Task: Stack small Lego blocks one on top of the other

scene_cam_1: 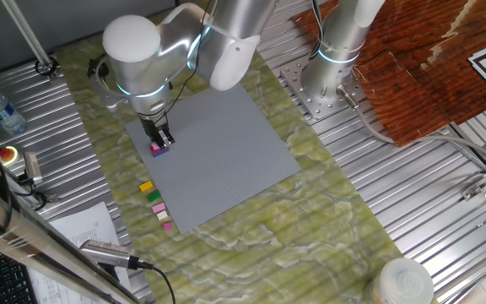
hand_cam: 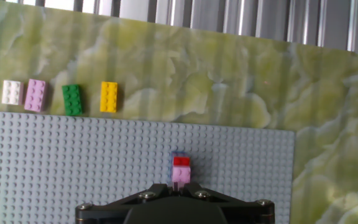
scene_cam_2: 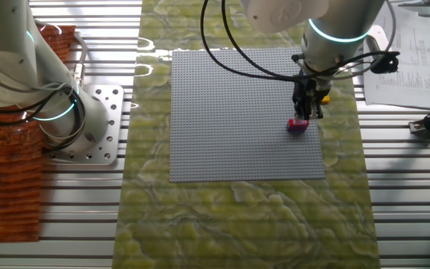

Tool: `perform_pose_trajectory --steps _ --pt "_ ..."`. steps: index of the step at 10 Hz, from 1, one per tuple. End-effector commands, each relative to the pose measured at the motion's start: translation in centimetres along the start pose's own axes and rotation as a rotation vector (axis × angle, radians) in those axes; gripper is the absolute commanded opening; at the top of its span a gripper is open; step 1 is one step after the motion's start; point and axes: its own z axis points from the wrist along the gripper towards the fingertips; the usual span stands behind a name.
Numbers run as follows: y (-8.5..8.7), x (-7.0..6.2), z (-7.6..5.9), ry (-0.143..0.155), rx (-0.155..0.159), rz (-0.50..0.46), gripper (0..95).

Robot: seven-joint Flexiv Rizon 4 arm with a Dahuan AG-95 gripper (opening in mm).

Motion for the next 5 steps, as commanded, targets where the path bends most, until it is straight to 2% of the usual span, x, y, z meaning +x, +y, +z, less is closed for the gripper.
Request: perform_pose_trajectory --steps 1,5 --pt "-0.12 -0.14 0.27 -0.004 0.001 0.001 0.0" --pt "-0.23 -0.30 0.58 -0.004 -0.004 0.004 0.0"
